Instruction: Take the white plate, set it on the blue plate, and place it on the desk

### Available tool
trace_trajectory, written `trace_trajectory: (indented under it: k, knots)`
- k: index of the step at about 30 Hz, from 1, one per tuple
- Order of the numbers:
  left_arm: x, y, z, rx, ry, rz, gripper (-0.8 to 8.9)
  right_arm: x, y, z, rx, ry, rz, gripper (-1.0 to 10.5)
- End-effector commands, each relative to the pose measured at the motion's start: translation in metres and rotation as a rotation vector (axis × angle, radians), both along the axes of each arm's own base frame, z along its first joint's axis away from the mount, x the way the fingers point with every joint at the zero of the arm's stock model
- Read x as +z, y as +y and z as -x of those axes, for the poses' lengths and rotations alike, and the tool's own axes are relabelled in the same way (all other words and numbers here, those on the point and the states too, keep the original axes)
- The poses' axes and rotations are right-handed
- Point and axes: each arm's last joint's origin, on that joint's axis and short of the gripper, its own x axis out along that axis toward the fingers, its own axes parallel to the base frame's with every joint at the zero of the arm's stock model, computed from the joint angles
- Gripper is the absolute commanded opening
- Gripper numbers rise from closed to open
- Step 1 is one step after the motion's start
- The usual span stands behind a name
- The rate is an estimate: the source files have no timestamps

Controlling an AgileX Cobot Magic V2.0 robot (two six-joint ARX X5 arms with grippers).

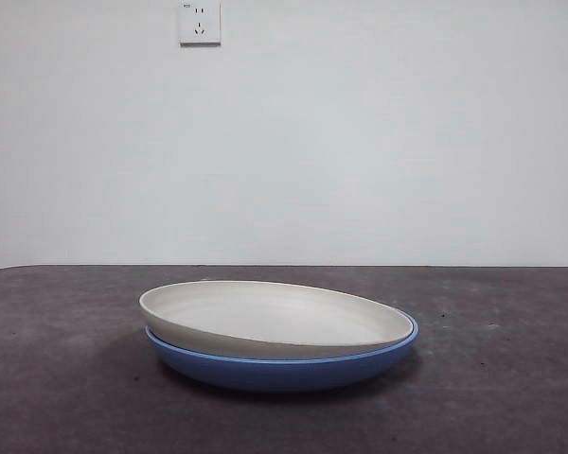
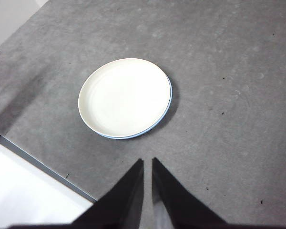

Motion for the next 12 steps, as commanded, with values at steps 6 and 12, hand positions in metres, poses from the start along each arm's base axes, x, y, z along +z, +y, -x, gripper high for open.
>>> trace_trajectory:
  k: [6,12]
  knots:
    - [-0.0068,-0.0004,-0.0011,-0.005,0.017,0.003,0.24,0.0045,-0.0002,0.0009,0.008,-0.024,-0.004,0.3]
    - [-0.0067,-0.0004,-0.0011,-0.005,0.017,0.003,0.24,0.0045,-0.0002,0.0009,0.008,-0.024,-0.004,0.3]
